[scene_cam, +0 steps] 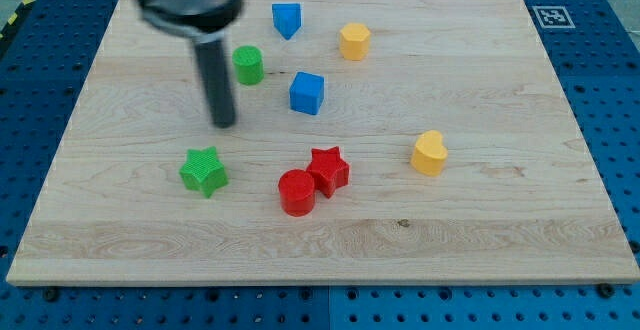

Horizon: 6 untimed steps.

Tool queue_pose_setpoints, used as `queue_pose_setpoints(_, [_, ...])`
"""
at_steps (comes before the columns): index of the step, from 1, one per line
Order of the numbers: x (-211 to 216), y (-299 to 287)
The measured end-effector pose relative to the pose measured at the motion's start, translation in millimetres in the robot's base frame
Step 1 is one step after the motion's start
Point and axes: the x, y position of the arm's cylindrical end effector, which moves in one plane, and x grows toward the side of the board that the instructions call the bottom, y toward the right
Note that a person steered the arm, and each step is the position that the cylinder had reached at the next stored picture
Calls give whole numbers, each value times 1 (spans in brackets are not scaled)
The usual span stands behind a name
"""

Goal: Push the green blocks into the red blocks

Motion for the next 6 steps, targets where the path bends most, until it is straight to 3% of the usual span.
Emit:
queue_pose_setpoints(1, [38, -67])
queue_pose_setpoints(2, [63, -76])
queue_pose_setpoints(6, [69, 40])
